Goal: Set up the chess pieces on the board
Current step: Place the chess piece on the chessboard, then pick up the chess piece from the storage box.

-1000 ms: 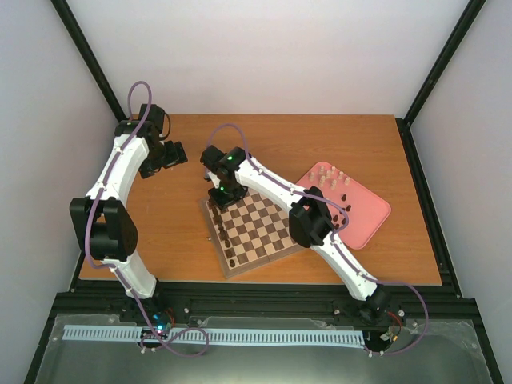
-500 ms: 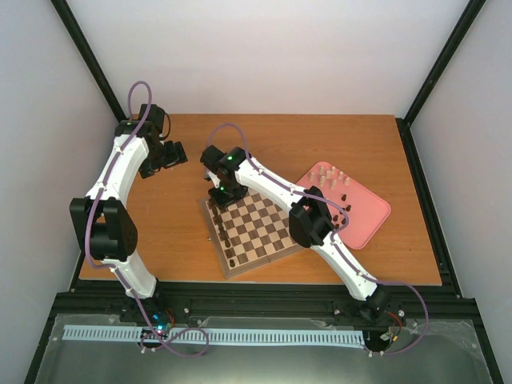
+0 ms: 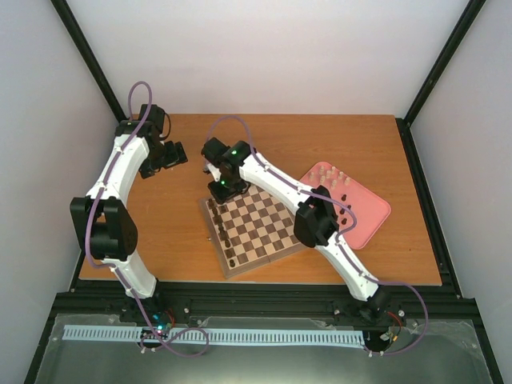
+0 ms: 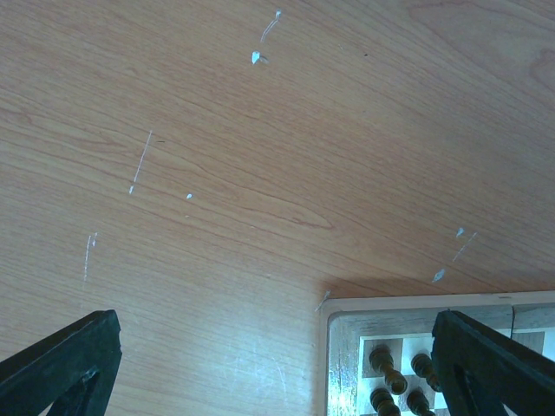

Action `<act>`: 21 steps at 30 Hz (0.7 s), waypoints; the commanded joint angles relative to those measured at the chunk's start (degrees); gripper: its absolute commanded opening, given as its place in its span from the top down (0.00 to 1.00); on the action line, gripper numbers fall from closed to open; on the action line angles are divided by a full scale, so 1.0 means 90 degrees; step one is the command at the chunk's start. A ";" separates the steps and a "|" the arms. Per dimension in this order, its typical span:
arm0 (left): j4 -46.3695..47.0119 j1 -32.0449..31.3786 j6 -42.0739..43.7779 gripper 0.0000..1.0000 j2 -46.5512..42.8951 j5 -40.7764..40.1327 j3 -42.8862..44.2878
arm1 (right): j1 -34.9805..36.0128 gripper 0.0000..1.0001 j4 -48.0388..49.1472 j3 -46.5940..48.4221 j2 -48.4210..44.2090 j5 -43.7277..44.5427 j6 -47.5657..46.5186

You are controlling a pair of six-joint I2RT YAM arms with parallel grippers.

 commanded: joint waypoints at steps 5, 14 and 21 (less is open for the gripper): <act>-0.0024 -0.0039 0.0042 0.00 0.0109 -0.0017 0.0225 | -0.0236 0.62 0.0179 0.0111 -0.0965 0.0215 0.0180; -0.0049 -0.0042 0.0032 0.00 0.0152 0.0020 0.0307 | -0.1554 0.53 0.0316 -0.2316 -0.2848 0.1283 0.0804; -0.0021 -0.0037 0.0017 0.00 0.0152 0.0065 0.0279 | -0.3062 0.51 0.0752 -0.5216 -0.4736 0.1726 0.1487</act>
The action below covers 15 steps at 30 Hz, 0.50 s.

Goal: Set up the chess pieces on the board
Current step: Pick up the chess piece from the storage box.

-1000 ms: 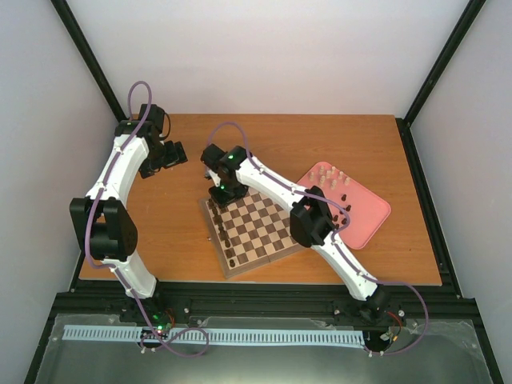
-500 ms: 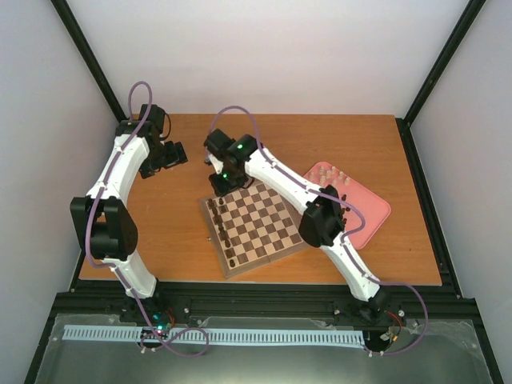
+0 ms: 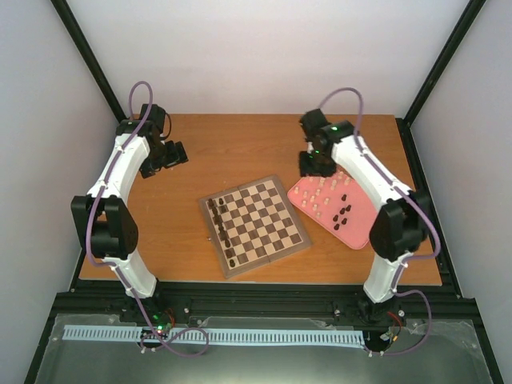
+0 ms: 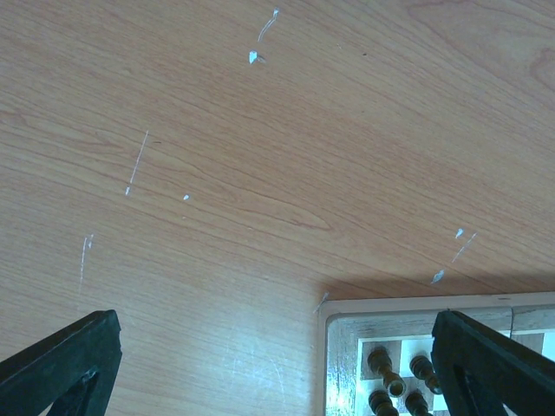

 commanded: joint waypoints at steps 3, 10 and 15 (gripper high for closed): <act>0.0020 -0.0035 0.0006 0.00 0.0069 0.0094 0.0164 | -0.1179 0.52 0.0251 -0.2019 -0.1152 0.0275 0.0573; 0.0016 -0.0040 0.0007 0.00 0.0038 0.0118 0.0134 | -0.1953 0.52 0.0815 -0.3050 -0.0964 -0.0048 0.0326; 0.0022 -0.0044 0.0005 0.00 0.0016 0.0126 0.0114 | -0.2177 0.53 0.1048 -0.2937 -0.0453 0.0039 0.0058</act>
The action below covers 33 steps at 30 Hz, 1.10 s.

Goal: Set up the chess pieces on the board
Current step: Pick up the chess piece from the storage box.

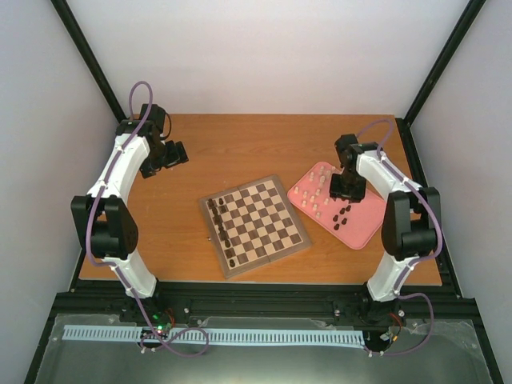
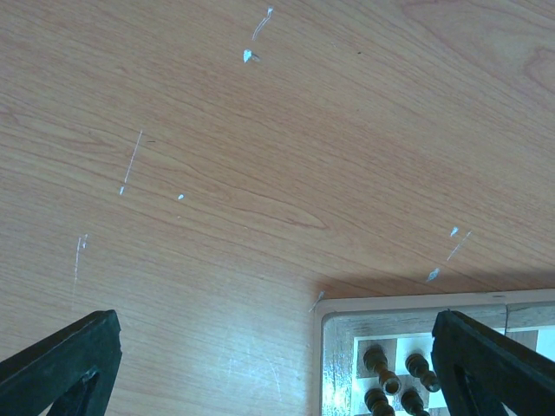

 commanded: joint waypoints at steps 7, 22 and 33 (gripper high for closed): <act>0.0000 -0.0041 0.0016 0.00 0.0046 -0.0022 0.0109 | -0.0466 0.55 0.0615 0.0378 0.0880 -0.0034 -0.0479; -0.0111 -0.0043 0.0024 0.00 0.0270 -0.0151 0.0337 | -0.0625 0.72 0.0729 0.0699 0.1500 -0.0119 -0.0633; -0.0149 -0.0039 0.0034 0.00 0.0370 -0.0152 0.0443 | -0.0635 0.95 0.0722 0.0713 0.1599 -0.0131 -0.0617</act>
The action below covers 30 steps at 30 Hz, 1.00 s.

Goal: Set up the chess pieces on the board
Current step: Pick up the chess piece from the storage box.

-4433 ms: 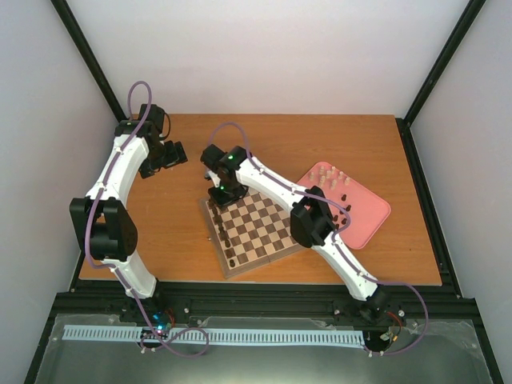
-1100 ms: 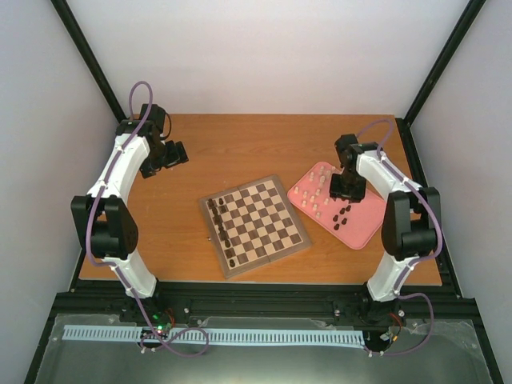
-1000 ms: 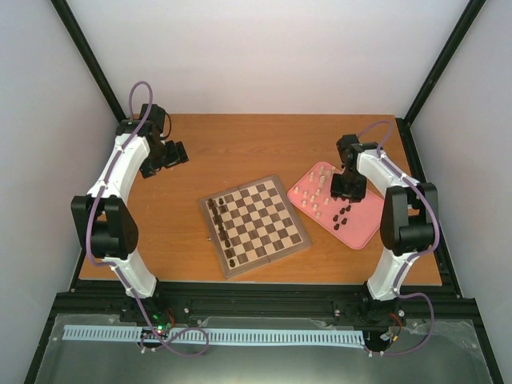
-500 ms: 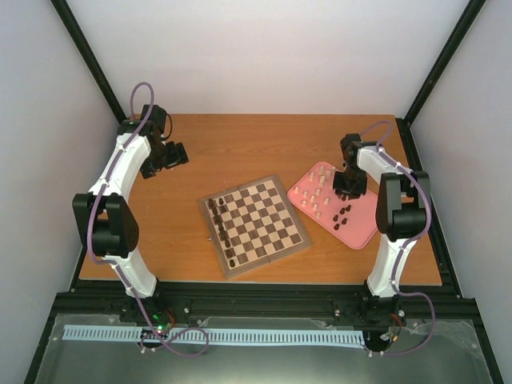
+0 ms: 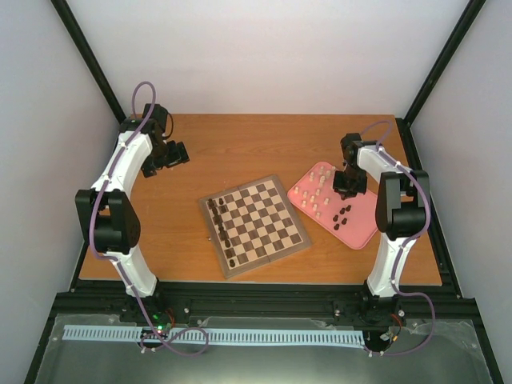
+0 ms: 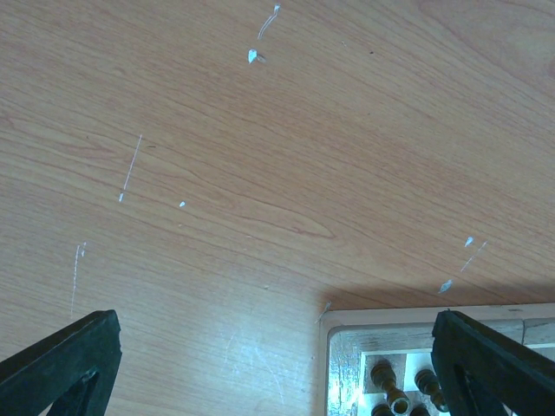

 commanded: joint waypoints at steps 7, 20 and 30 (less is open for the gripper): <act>-0.0093 -0.0039 0.0033 0.00 -0.0033 -0.0061 0.0200 | -0.0049 0.97 -0.0140 0.0046 -0.0488 0.0294 0.0113; -0.0008 -0.0042 0.0023 0.00 -0.0290 -0.0076 0.0009 | 0.1962 0.97 -0.1340 0.1328 -0.1472 0.0665 0.0481; 0.0005 -0.0039 0.0012 0.00 -0.0445 -0.0110 -0.0128 | 0.4510 0.97 -0.1857 0.3781 0.0684 0.0323 0.0455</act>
